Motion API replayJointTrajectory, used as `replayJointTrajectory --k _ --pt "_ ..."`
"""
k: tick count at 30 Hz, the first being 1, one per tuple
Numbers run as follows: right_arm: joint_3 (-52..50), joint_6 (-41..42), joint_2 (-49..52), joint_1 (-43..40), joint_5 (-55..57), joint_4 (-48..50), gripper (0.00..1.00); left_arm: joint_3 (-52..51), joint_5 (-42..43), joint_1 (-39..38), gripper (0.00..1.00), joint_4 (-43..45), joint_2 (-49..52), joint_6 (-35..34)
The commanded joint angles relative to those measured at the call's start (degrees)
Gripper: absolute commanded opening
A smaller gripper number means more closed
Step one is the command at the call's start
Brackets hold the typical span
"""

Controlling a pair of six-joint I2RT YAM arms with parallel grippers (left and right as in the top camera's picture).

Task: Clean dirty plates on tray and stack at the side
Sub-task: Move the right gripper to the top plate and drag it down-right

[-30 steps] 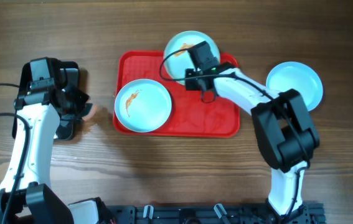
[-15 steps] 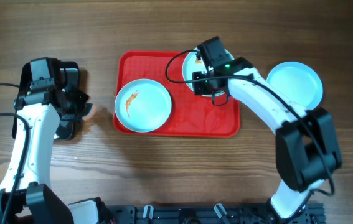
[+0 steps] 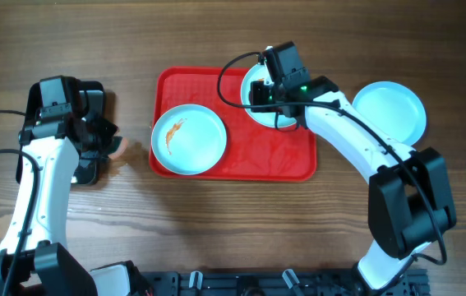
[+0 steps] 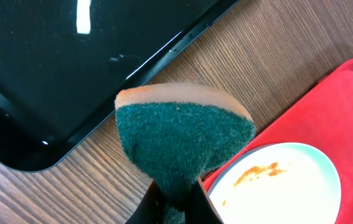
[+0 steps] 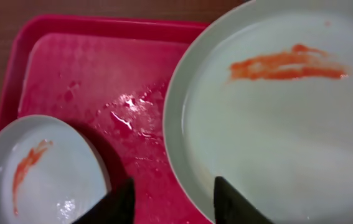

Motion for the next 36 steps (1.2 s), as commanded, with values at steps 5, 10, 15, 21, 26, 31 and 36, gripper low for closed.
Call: replayJointTrajectory --k 5,10,15,21,26,31,36 --pt "-0.98 -4.96 4.50 1.81 -4.17 2.93 0.53 -0.39 0.42 -0.22 0.04 0.17 -1.36 1.11" --pt "-0.98 -6.29 9.25 1.86 -4.20 4.37 0.39 -0.39 0.42 -0.22 0.04 0.15 -1.36 1.11" --pt "-0.98 -8.98 10.12 2.36 -4.20 4.44 0.34 -0.39 0.42 -0.22 0.04 0.17 -1.36 1.11" --pt "-0.98 -10.69 10.12 3.23 -4.17 1.57 0.22 -0.39 0.42 -0.22 0.04 0.24 -1.36 1.11" --pt "-0.98 -12.11 10.10 4.04 -3.96 -2.62 0.05 -0.39 0.42 -0.22 0.04 0.24 -1.36 1.11" --pt "-0.96 -12.13 10.10 4.07 -3.76 -9.92 0.04 -0.39 0.42 -0.22 0.04 0.24 -1.36 1.11" --pt "-0.96 -12.87 10.10 4.11 -6.01 -17.92 0.04 -0.39 0.42 -0.22 0.04 0.46 -1.36 1.11"
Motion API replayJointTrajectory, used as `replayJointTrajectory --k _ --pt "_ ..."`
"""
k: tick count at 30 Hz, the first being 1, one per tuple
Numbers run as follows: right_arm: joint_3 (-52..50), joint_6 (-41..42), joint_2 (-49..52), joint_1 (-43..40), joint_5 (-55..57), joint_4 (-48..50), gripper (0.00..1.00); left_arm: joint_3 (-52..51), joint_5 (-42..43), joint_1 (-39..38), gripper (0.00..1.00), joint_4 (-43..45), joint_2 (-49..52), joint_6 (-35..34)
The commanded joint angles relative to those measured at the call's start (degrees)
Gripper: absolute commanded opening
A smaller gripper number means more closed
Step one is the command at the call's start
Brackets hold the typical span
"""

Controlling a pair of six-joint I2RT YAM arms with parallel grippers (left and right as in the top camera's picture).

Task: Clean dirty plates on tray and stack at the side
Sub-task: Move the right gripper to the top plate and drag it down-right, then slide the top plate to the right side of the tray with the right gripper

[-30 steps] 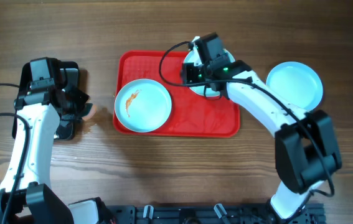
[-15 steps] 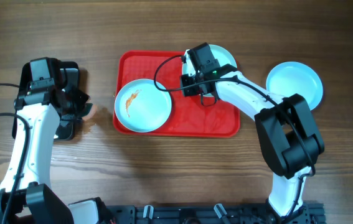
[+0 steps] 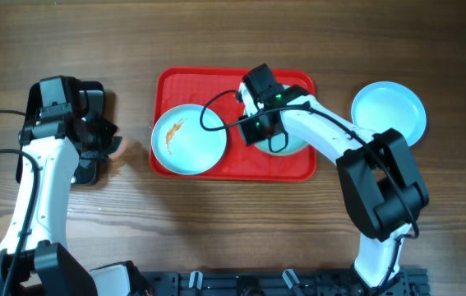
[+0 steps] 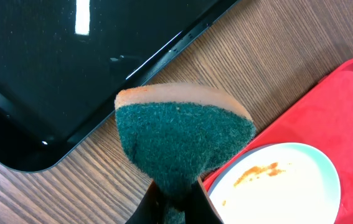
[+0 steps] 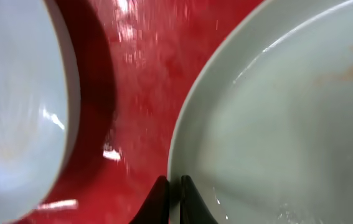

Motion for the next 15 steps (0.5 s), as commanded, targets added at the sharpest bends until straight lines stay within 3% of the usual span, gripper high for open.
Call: replayJointTrajectory --k 1,7,15 --pt "-1.62 -2.27 1.62 0.07 -2.80 -6.38 0.04 -0.39 0.39 -0.22 0.04 0.52 -1.36 1.11" --pt "-1.62 -7.72 1.62 0.07 -5.01 -13.92 0.04 -0.39 0.39 -0.22 0.04 0.57 -1.36 1.09" --pt "-0.44 -10.67 0.92 0.07 -5.22 -14.82 0.04 -0.39 0.39 -0.22 0.04 0.59 -1.36 1.11"
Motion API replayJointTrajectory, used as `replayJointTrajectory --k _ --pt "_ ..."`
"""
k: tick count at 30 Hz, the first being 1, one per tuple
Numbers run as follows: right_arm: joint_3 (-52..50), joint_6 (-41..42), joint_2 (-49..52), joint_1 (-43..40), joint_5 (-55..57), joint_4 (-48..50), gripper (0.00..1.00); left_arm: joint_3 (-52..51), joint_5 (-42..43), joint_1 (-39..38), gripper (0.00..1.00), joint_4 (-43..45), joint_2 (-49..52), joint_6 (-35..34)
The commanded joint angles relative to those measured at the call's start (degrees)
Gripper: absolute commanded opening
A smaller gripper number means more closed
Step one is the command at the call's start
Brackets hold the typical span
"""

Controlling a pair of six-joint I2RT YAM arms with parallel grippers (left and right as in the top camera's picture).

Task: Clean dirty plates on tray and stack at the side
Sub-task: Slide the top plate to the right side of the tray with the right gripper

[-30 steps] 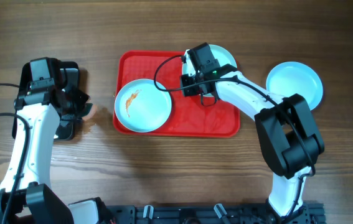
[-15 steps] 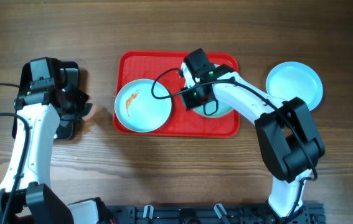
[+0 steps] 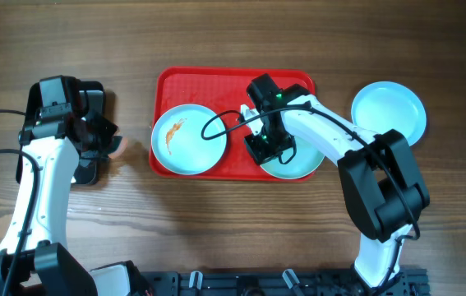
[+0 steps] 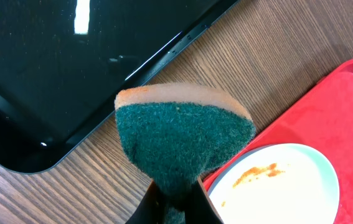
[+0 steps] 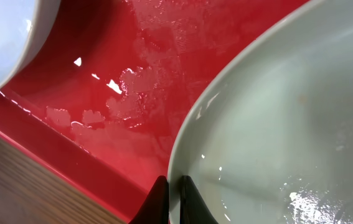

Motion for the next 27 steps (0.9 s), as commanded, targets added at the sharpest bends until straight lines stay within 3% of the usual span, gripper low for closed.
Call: replayJointTrajectory --k 1,12,13,15,18,21,22,27 --pt "-0.24 -2.32 1.01 0.02 -0.28 -0.61 0.04 -0.39 0.33 -0.22 0.04 0.33 -1.36 1.09" --pt "7.89 5.62 -8.57 0.02 2.95 -4.66 0.09 -0.39 0.31 -0.22 0.04 0.33 -1.36 1.11" --pt "8.28 6.82 -9.64 -0.04 4.15 -5.11 0.15 -0.39 0.31 -0.22 0.04 0.33 -1.36 1.11" --pt "8.39 7.34 -11.65 -0.28 4.92 -5.73 0.38 -0.39 0.31 -0.22 0.04 0.33 -1.36 1.11" --pt "8.39 7.30 -13.51 -0.42 4.92 -6.62 0.62 -0.39 0.31 -0.22 0.04 0.33 -1.36 1.09" --pt "8.39 7.21 -13.92 -0.42 5.03 -7.93 0.75 -0.39 0.31 -0.22 0.04 0.33 -1.36 1.11" --pt "8.39 7.58 -13.92 -0.42 5.46 -8.57 0.85 -0.39 0.31 -0.22 0.04 0.33 -1.36 1.11" --pt "8.37 23.80 -13.92 -2.56 16.94 -12.35 0.96 -0.39 0.31 -0.22 0.04 0.28 -1.36 1.11"
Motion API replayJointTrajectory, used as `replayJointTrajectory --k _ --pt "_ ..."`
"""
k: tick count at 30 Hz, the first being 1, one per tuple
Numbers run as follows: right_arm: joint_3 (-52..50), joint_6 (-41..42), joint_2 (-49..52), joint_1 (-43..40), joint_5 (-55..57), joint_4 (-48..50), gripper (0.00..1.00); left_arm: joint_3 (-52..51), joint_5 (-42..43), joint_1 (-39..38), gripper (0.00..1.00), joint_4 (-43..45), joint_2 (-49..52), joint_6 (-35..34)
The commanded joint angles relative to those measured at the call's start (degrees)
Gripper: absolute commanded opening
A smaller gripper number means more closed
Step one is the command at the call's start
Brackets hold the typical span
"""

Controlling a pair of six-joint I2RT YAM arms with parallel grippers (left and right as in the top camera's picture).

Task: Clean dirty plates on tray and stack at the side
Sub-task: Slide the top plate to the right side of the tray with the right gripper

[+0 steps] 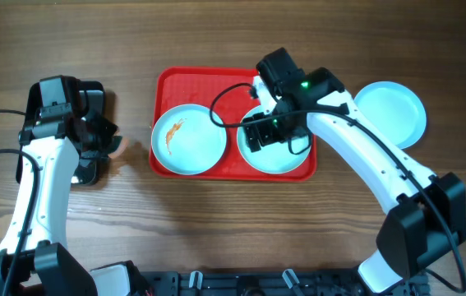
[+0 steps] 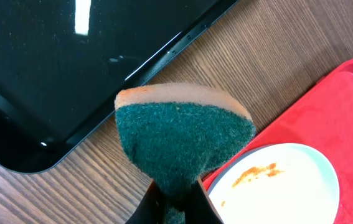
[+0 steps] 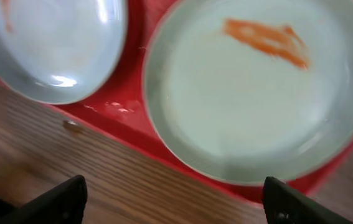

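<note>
Two dirty white plates lie on the red tray (image 1: 234,79). The left plate (image 1: 188,140) carries an orange smear, as does the right plate (image 3: 257,87), which lies flat at the tray's front right. My right gripper (image 3: 176,204) hovers open over that plate's near rim, its fingers wide apart and empty. A clean plate (image 1: 390,112) rests on the table to the right of the tray. My left gripper (image 2: 176,200) is shut on a green-and-orange sponge (image 2: 182,137), held left of the tray.
A black tray (image 2: 51,62) lies on the wooden table at the far left, under and behind the sponge. Bare wood (image 1: 233,222) runs along the front of the red tray.
My right gripper was shut on the right plate's rim; now it is open and higher above it. The plate lies flat on the tray. The left arm has not moved.
My right gripper stood open at the smeared plate in the tray's back right corner. Then it was shut on that plate's rim, with the plate further forward each time. Now the plate lies released at the front right. The left gripper held the sponge still throughout.
</note>
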Motion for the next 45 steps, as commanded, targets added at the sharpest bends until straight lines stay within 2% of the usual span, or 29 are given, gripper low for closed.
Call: replayJointTrajectory --k 1,4,9,12,13,15,18,21,30,34,38,45 --pt "0.74 13.68 -0.50 -2.93 10.25 -1.01 0.99 -0.39 0.31 -0.22 0.04 0.26 -1.36 1.11" --pt "-0.35 17.18 -0.48 -6.34 10.34 -0.68 1.00 -0.39 0.31 -0.22 0.04 0.09 -1.36 1.11" --pt "-7.32 16.20 -0.37 -8.96 5.81 6.01 0.97 -0.39 0.33 -0.22 0.04 0.15 -1.36 1.09" --pt "-12.70 17.66 -0.31 -9.53 3.74 10.78 0.66 -0.39 0.52 -0.22 0.04 0.09 -1.36 1.11" --pt "-14.32 18.56 -0.31 -9.70 2.51 12.07 0.51 -0.39 0.52 -0.22 0.04 0.09 -1.36 1.11" --pt "-16.59 20.26 -0.28 -9.92 0.44 13.57 0.41 -0.39 0.52 -0.22 0.04 0.09 -1.36 1.11" --pt "-18.14 23.19 -0.26 -9.97 -0.48 13.66 0.41 -0.39 0.52 -0.22 0.04 0.09 -1.36 1.11" --pt "-18.97 27.15 -0.26 -9.77 -1.11 12.98 0.47 -0.39 0.52 -0.22 0.04 0.11 -1.36 1.09" --pt "-21.88 38.62 -0.26 -9.60 -1.55 10.69 0.46 -0.39 0.50 -0.22 0.04 0.11 -1.36 1.11" --pt "-25.00 44.26 -0.26 -8.61 -3.85 13.81 0.45 -0.39 0.50 -0.22 0.04 0.17 -1.36 1.11" --pt "-26.99 45.18 -0.26 -8.22 -7.76 19.80 0.45 -0.39 0.50 -0.22 0.04 0.13 -1.36 1.11" --pt "-27.08 47.15 -0.26 -8.17 -7.74 21.84 0.45 -0.39 0.50 -0.22 0.04 0.15 -1.36 1.09"
